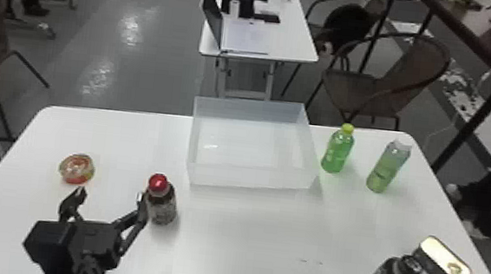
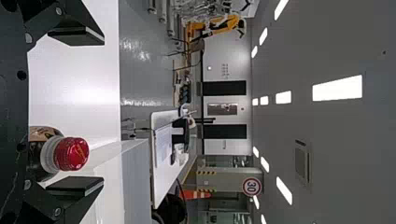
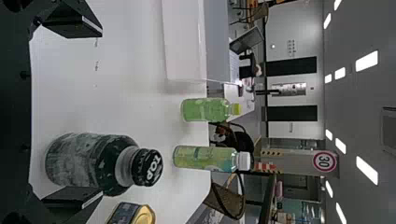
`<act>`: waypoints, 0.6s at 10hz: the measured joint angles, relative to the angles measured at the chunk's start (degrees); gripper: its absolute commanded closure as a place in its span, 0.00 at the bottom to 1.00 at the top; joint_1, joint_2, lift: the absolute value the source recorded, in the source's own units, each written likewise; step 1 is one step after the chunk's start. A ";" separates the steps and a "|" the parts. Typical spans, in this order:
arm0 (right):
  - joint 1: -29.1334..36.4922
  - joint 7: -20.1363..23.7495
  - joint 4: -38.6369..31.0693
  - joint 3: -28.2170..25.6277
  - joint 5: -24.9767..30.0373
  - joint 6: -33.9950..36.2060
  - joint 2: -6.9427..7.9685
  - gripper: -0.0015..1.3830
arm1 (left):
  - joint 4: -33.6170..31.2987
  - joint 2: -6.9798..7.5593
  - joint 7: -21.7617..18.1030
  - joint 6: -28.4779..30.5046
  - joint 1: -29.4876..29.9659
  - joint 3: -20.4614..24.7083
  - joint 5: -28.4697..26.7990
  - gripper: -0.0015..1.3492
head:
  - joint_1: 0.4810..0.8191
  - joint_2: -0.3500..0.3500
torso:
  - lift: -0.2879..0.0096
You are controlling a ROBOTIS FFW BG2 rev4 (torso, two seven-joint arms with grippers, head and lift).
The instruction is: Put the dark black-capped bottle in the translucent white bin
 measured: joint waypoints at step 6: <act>-7.08 9.09 14.12 -11.76 -1.16 0.60 2.53 0.07 | 0.08 -0.48 -0.08 -0.19 -0.18 0.33 0.28 0.17 | 0.63 0.26 | 0.85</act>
